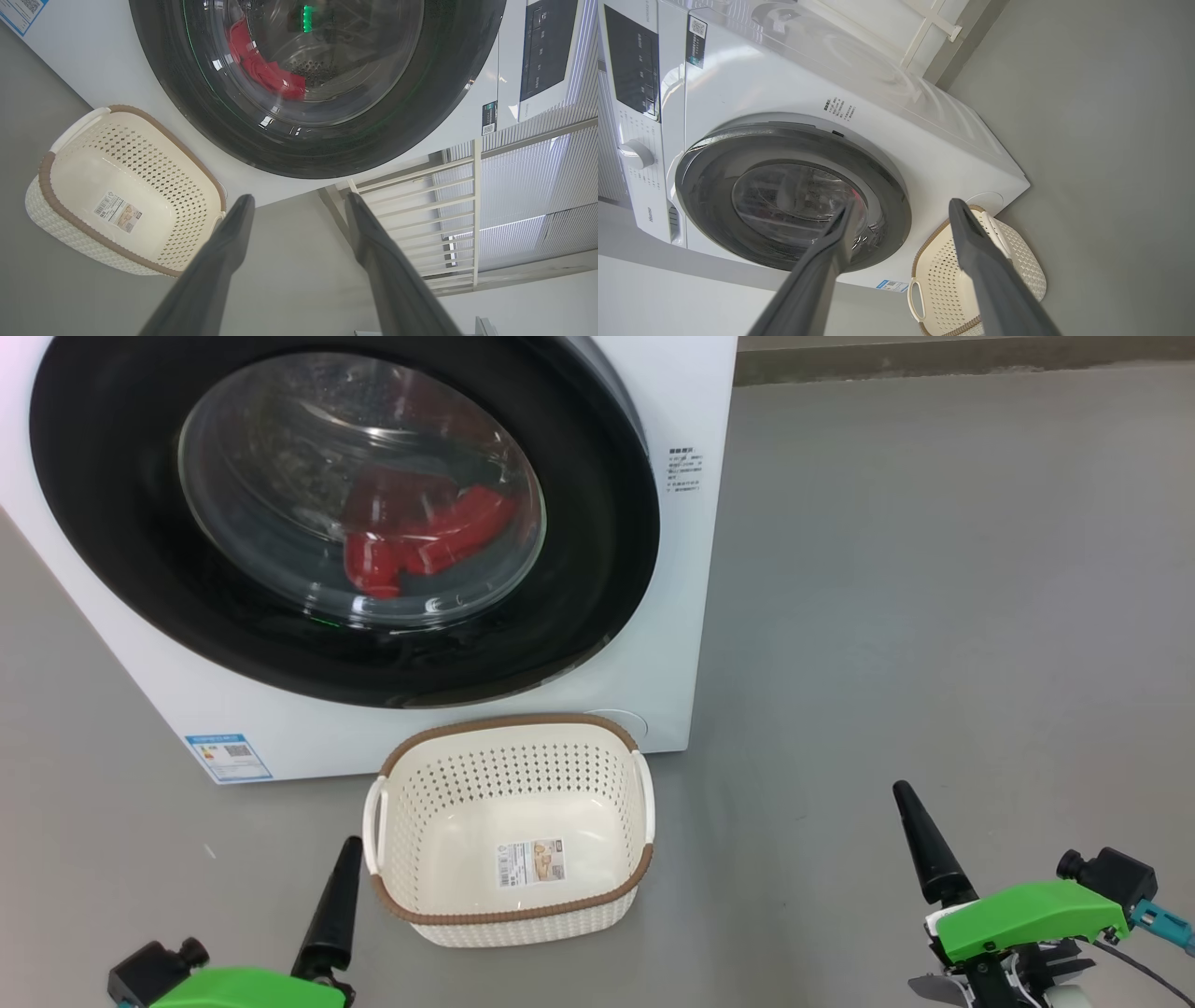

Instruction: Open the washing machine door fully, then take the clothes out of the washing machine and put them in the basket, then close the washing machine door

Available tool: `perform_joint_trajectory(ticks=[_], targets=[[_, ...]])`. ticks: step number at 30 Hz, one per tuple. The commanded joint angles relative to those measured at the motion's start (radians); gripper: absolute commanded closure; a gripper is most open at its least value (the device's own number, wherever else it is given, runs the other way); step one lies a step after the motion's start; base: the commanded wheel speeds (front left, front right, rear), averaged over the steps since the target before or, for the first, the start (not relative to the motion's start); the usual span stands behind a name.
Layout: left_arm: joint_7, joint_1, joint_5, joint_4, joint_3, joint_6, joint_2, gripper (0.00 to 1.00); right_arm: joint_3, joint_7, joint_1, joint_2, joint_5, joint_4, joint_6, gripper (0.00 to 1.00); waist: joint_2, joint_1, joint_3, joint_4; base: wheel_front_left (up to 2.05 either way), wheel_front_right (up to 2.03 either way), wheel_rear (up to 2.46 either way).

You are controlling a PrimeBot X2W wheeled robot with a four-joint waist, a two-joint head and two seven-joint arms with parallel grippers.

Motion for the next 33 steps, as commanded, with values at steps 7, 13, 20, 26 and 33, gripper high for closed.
perform_joint_trajectory(ticks=[7, 13, 20, 26, 33], targets=[[-0.033, -0.064, 0.158, -0.024, 0.016, 0.001, 0.014, 0.00, 0.026, -0.031, -0.076, -0.013, -0.123, -0.019, 0.000, 0.00, 0.0000, -0.0001, 0.003, -0.003, 0.00, 0.00, 0.00], [-0.051, -0.081, 0.266, -0.029, 0.020, 0.002, 0.010, 0.00, 0.046, -0.049, -0.093, -0.015, -0.209, -0.012, 0.000, 0.00, 0.0000, -0.0001, 0.007, -0.001, 0.00, 0.00, 0.00], [-0.068, -0.093, 0.361, -0.032, 0.021, 0.001, 0.003, 0.00, 0.054, -0.067, -0.111, -0.017, -0.296, -0.011, 0.000, 0.00, 0.0000, -0.0001, 0.008, 0.002, 0.00, 0.00, 0.00], [-0.086, -0.109, 0.451, -0.030, 0.018, 0.001, 0.002, 0.00, 0.057, -0.084, -0.124, -0.018, -0.384, -0.014, 0.000, 0.00, 0.0000, -0.0001, 0.011, 0.004, 0.00, 0.00, 0.00], [-0.107, -0.126, 0.542, -0.032, 0.024, 0.000, 0.002, 0.00, 0.052, -0.105, -0.140, -0.021, -0.501, -0.018, 0.000, 0.00, 0.0000, -0.0001, 0.015, 0.002, 0.00, 0.00, 0.00]])
